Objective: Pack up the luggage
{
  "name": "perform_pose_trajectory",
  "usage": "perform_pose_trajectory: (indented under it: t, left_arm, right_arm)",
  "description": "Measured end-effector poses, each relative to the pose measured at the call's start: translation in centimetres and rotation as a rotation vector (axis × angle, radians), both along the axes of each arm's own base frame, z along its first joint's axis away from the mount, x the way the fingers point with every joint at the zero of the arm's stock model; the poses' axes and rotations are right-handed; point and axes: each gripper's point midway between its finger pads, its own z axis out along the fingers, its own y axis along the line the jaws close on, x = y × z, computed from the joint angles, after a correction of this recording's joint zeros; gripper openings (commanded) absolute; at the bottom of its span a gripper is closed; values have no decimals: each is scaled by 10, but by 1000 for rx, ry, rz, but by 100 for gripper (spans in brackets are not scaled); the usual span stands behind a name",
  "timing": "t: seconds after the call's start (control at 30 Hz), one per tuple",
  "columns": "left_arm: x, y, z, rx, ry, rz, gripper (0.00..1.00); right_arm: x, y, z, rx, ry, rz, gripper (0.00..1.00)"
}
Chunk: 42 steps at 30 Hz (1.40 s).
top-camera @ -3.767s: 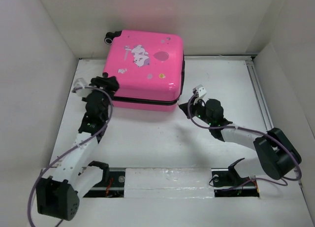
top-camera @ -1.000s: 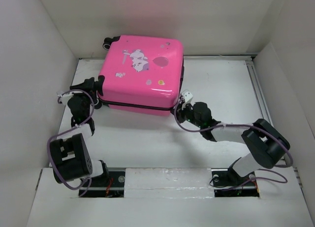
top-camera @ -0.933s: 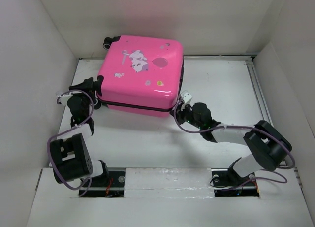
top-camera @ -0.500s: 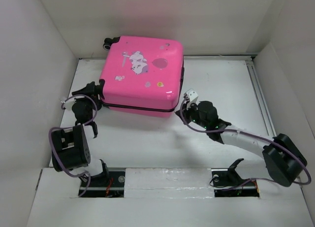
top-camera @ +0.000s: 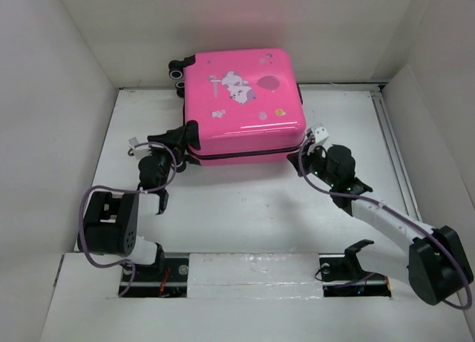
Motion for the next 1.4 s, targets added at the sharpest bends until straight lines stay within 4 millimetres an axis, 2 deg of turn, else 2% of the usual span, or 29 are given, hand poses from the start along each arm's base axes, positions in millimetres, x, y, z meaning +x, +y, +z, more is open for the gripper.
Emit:
perform_pose_trajectory:
  t: [0.03,0.13,0.2,0.27,0.33,0.5,0.63,0.7,0.77,0.9,1.0,1.07,1.13,1.23,1.33,1.4]
  left_arm:
    - [-2,-6,0,10,2,-16,0]
    - [-8,-21,4,39,1,-46,0]
    - [-12,-27,7,55,-1,-65,0]
    - [-15,-29,11,67,0,-76,0]
    - [-21,-29,18,83,-3,-86,0]
    - [-37,-27,55,162,-46,-77,0]
    - [-37,-13,89,252,-87,3,0]
    - [-34,-8,97,293,-88,33,0]
    - [-28,1,95,321,-77,57,0]
    - [-13,18,68,338,5,95,0]
    - [-6,29,52,341,56,126,0]
    - [-5,31,48,341,64,131,0]
    - [-6,31,45,341,67,130,0]
    - [-8,31,38,335,76,128,0]
    - [-8,30,33,328,84,126,0]
    - [-6,34,32,323,87,138,0]
  right_arm:
    - [2,-3,-10,-9,24,-1,2]
    - [10,-9,-40,-36,104,-6,16]
    - [10,-10,-54,-51,144,-6,21]
    - [11,-12,-54,-50,145,-7,24]
    - [14,-17,-45,-39,121,-23,33]
    - [25,-36,-29,-19,72,-79,41]
    - [36,-48,-37,-15,82,-103,43]
    - [41,-51,-48,-16,107,-103,45]
    - [44,-53,-60,-20,138,-100,48]
    - [50,-54,-70,-32,153,-80,49]
    - [56,-54,-62,-15,111,-50,49]
    - [64,-60,-54,-5,76,-46,51]
    - [71,-69,-45,4,47,-50,57]
    - [79,-78,-37,10,17,-26,57]
    - [92,-69,-35,30,5,63,56]
    - [95,-61,-42,45,21,122,56]
